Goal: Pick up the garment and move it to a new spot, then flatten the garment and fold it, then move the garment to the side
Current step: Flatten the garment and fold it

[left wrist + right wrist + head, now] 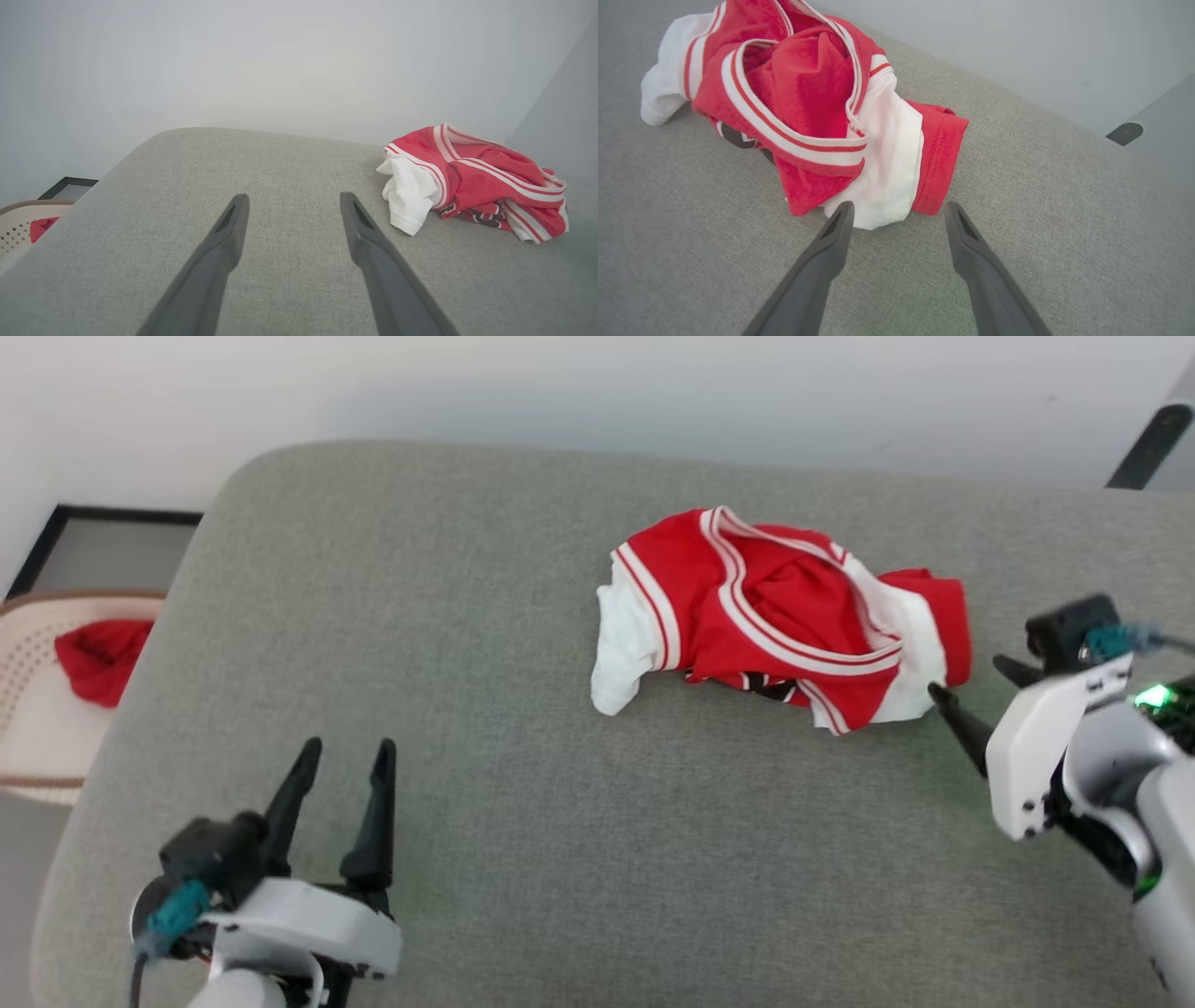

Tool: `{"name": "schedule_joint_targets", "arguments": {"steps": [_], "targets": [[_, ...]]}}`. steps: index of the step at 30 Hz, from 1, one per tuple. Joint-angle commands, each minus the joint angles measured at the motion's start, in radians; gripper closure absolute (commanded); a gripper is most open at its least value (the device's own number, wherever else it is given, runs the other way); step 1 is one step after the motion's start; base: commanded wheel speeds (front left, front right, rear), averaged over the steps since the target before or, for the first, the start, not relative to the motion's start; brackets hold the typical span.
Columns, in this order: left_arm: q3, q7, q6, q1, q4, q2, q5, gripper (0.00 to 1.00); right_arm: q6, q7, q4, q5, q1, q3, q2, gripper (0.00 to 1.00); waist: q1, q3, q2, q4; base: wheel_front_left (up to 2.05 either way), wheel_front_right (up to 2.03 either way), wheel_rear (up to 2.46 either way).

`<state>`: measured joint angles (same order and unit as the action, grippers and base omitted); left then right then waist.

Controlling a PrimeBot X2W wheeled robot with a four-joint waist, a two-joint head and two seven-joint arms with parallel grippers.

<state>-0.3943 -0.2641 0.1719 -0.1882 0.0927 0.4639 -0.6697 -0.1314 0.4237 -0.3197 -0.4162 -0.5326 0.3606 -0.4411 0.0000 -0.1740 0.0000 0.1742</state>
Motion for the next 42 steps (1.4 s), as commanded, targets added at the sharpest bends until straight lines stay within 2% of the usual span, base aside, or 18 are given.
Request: {"name": "schedule_joint_targets", "arguments": {"steps": [1, 8, 18, 28, 37, 38, 39, 42], "targets": [[0.012, 0.000, -0.004, 0.004, -0.009, -0.006, 0.016, 0.00, 0.001, 0.007, -0.005, -0.009, -0.011, 0.001, 0.000, 0.00, 0.0000, -0.028, 0.0000, 0.026, 0.00, 0.00, 0.00], [0.133, 0.000, -0.076, 0.082, -0.038, -0.099, 0.144, 0.00, 0.001, 0.081, -0.063, -0.061, -0.137, 0.040, -0.036, 0.00, 0.0000, -0.071, 0.0000, 0.039, 0.00, 0.00, 0.00], [0.225, 0.000, -0.180, 0.067, 0.003, -0.200, 0.228, 0.00, 0.001, 0.070, -0.152, -0.105, -0.264, 0.115, -0.034, 0.00, 0.0000, -0.121, 0.0000, 0.042, 0.00, 0.00, 0.00], [0.285, 0.000, -0.242, 0.071, 0.034, -0.265, 0.284, 0.00, 0.001, 0.030, -0.207, -0.132, -0.309, 0.172, -0.026, 0.00, 0.0000, -0.126, 0.0000, 0.042, 0.00, 0.00, 0.00], [0.311, 0.000, -0.271, 0.065, 0.050, -0.292, 0.312, 0.00, 0.001, -0.001, -0.255, -0.146, -0.339, 0.208, -0.015, 0.00, 0.0000, -0.128, 0.0000, 0.047, 0.00, 0.00, 0.00], [0.314, 0.000, -0.273, 0.064, 0.051, -0.295, 0.313, 0.00, 0.001, -0.004, -0.260, -0.148, -0.343, 0.212, -0.016, 0.15, 0.0000, -0.128, 0.0000, 0.048, 0.00, 0.00, 0.00], [0.316, 0.000, -0.276, 0.064, 0.052, -0.297, 0.314, 0.00, 0.001, -0.002, -0.265, -0.151, -0.346, 0.215, -0.017, 0.59, 0.0000, -0.129, 0.0000, 0.048, 0.00, 0.00, 0.00], [0.323, 0.000, -0.280, 0.065, 0.056, -0.303, 0.320, 0.00, 0.001, -0.009, -0.273, -0.158, -0.350, 0.230, -0.021, 0.99, 0.0000, -0.130, 0.0000, 0.050, 0.00, 0.00, 0.00]]}}
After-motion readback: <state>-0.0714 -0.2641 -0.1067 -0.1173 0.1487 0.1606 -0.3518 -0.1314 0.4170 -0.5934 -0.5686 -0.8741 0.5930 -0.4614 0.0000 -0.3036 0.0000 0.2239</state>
